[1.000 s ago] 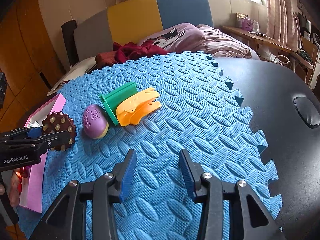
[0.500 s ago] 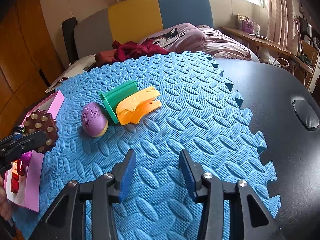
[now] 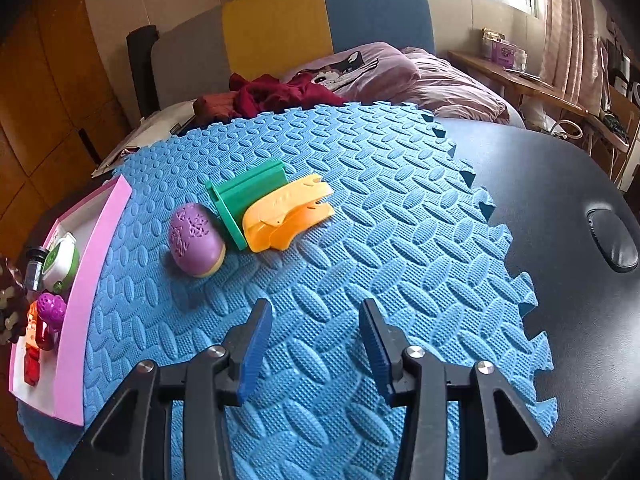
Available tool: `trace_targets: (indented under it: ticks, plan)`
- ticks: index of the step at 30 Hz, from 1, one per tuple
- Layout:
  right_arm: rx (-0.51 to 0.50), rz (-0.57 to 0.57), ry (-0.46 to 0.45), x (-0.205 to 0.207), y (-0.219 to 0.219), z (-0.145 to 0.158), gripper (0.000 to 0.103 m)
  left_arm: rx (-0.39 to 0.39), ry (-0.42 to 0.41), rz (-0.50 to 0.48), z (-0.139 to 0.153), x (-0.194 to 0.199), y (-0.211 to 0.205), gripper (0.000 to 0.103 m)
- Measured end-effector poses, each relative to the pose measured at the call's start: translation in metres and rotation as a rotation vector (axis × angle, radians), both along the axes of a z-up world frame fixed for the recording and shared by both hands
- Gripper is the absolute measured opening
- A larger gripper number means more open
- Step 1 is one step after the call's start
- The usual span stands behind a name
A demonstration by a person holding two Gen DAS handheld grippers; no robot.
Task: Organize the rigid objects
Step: 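Lift the brown spiky ball with the left gripper toward the tray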
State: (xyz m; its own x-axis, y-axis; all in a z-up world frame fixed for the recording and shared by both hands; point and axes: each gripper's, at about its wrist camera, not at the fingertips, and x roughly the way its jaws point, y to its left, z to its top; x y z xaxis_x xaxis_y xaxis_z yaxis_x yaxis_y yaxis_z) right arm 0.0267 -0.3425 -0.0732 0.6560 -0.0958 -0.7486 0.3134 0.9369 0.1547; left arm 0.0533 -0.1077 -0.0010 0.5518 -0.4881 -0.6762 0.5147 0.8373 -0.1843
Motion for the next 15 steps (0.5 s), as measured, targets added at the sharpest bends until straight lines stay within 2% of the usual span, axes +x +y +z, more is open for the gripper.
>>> trace_targets:
  ticks: [4,8,15]
  plan:
    - [-0.014,0.031,-0.03,0.008,0.006,0.015,0.046,-0.002,0.006,0.034,-0.004,-0.004,0.017,0.044]
    - [-0.029,0.033,-0.022,0.018,0.007,0.02,0.046,-0.014,0.022,0.065,-0.009,-0.005,0.031,0.044]
    - [0.068,-0.029,-0.024,0.038,-0.012,0.02,0.045,-0.031,0.028,0.096,-0.01,-0.004,0.045,0.044]
